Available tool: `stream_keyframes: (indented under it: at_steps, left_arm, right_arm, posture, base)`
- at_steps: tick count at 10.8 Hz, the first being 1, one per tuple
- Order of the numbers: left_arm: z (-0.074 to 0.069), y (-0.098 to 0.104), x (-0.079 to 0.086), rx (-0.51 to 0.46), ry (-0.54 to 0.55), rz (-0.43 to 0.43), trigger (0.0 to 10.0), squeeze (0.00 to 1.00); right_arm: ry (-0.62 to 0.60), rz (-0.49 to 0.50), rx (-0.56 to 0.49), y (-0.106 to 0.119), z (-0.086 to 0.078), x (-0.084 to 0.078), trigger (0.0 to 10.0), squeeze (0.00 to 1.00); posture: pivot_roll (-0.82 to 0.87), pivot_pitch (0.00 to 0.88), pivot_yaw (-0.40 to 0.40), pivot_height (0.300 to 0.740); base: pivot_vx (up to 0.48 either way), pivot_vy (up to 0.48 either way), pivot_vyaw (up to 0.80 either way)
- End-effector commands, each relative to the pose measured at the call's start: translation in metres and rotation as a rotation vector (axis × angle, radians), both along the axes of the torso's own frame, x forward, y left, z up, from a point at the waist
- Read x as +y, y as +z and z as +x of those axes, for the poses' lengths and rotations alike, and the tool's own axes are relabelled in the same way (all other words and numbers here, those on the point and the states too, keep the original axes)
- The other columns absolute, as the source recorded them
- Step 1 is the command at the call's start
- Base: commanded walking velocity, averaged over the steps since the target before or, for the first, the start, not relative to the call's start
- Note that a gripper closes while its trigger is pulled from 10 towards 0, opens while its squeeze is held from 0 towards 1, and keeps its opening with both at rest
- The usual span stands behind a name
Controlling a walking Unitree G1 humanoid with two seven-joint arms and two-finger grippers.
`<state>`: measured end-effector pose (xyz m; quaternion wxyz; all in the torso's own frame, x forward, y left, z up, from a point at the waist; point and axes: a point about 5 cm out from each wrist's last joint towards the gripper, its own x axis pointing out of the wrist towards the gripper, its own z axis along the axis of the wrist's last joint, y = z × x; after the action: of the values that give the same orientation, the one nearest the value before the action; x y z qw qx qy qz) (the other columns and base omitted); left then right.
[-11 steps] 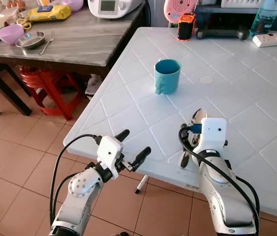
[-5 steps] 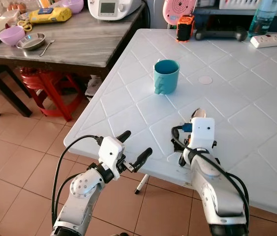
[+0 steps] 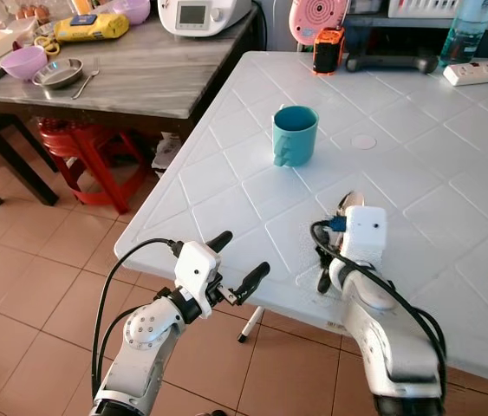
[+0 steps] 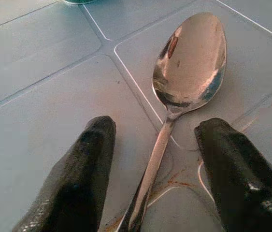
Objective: Setting the table
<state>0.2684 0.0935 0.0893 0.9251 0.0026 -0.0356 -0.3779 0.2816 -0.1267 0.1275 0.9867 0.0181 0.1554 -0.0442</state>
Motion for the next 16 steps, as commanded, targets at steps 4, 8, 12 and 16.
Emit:
stream_keyframes:
  at_steps: [4,8,12,16]
  left_arm:
    - [-0.001,-0.003,0.000,0.017,-0.026,0.001,10.0,0.00]
    - [-0.004,0.001,-0.001,0.030,-0.104,-0.052,10.0,0.00]
    - [-0.004,-0.002,0.001,0.038,-0.105,-0.025,10.0,0.00]
    - [-0.004,-0.002,0.001,0.034,-0.093,-0.020,10.0,0.00]
  right_arm:
    - [-0.063,0.027,0.176,-0.032,-0.011,-0.006,0.0,0.00]
    - [-0.078,0.012,0.182,-0.035,-0.008,-0.012,0.0,0.00]
    - [-0.082,0.009,0.187,-0.037,-0.006,-0.014,0.0,0.00]
    - [-0.071,-0.053,0.174,-0.038,-0.006,-0.026,0.0,0.00]
  posture:
    - [-0.13,0.143,0.161,0.740]
    - [-0.13,0.140,0.160,0.740]
    - [-0.12,0.143,0.162,0.740]
    - [-0.12,0.140,0.158,0.740]
  base:
    - [0.000,0.000,0.00]
    - [0.000,0.000,0.00]
    - [0.000,0.000,0.00]
    - [0.000,0.000,0.00]
